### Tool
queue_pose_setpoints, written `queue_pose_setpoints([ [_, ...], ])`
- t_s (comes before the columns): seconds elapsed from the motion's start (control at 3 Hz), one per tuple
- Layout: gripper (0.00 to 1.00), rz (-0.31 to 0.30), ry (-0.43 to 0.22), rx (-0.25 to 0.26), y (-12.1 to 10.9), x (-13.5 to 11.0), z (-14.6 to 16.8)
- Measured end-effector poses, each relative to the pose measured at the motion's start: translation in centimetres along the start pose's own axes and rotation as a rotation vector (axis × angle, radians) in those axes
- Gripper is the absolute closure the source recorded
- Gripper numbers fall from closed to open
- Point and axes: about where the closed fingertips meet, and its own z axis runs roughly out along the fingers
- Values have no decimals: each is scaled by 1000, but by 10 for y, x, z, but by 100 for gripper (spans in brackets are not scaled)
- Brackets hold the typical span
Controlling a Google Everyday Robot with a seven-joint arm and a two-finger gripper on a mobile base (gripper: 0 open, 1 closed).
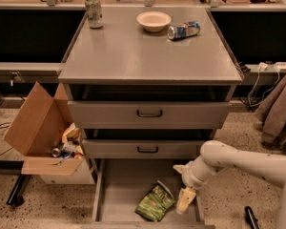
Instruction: Pick green jalapeno chip bag from bottom drawer and place on counter
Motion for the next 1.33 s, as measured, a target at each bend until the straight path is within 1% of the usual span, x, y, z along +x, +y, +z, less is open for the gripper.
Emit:
queue_pose_setpoints([
  [0.33,0,-33,60,1,-22,15,43],
  [0.67,0,-100,86,-11,-50,28,95],
  [1.0,0,-126,83,-16,-65,38,122],
  [1.33,0,-118,62,-18,-80,54,161],
])
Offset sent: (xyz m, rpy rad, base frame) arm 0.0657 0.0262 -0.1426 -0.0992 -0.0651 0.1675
